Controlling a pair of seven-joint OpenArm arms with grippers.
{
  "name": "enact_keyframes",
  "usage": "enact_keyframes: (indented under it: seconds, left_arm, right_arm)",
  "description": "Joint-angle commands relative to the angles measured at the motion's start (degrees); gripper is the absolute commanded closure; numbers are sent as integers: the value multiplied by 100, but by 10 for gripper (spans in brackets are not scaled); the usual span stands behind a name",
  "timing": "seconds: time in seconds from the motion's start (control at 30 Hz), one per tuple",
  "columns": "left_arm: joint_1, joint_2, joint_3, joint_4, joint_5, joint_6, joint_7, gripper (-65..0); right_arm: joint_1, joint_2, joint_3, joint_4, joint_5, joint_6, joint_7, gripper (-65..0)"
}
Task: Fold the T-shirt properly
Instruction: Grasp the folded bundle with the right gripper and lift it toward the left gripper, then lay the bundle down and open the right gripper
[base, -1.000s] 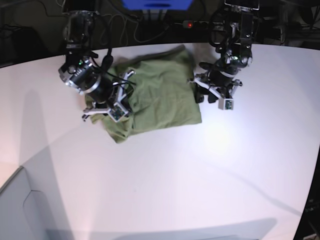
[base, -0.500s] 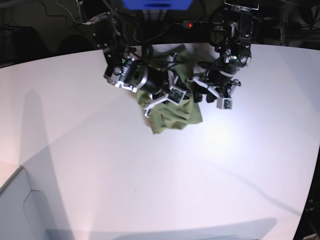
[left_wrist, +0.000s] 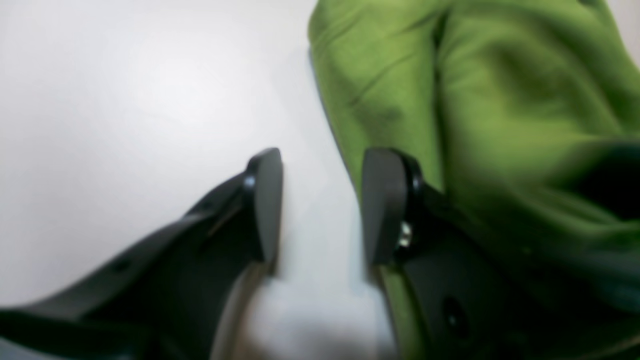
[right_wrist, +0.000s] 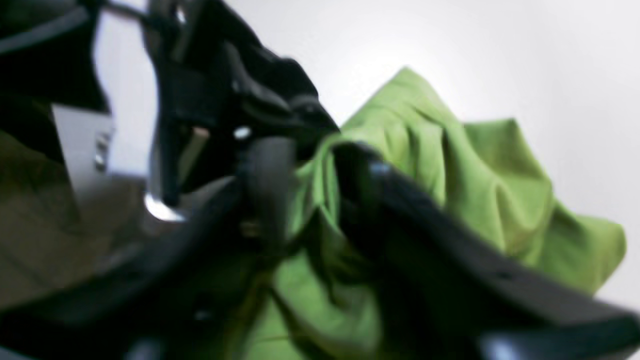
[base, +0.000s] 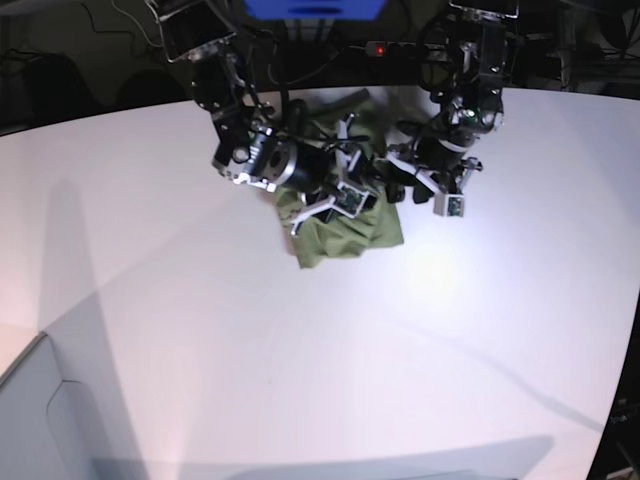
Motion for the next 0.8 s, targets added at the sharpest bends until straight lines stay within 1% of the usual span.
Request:
enact_keyframes:
  seconds: [0.0,0.03,0.1,0.17,0.23,0.3,0.43,0.7,0.77]
  left_arm:
    - [99,-37,-8,116,-26,43,188,-266]
    - [135,-99,-16,204,-26,51,188,-278]
    - [310,-231,-16,389,-34,60,188,-310]
    - [442,-319,-16,582,-34,60,188,-335]
    - [592,-433,-25,758,-34,51,188,-346]
    - [680,-521,-25,828,-34,51,179,-345]
    - [732,-530,-25,837,-34,51,179,-345]
    - [794,-538,-34,978,-34,60,179,-345]
    - [838,-521,-175,1066,-34,51,179,-345]
  right_arm:
    - [33,54,-12,259,165,2,187,-333]
    - [7,125,-3,452,165,2,187,-385]
    - [-161,230,85,909,165,2,187,-457]
    - [-363,248,498,1384,165,2,187,-492]
    - [-521,239,947,1736,174,2,187,-497]
    - [-565,239,1254,1885,174,2,152,-497]
    - [-591,239,1703,1850,174,11,143,-498]
    - [-600,239,1711,1235,174,29,143,-498]
    - [-591,239,1711,1120,174,29,143,-498]
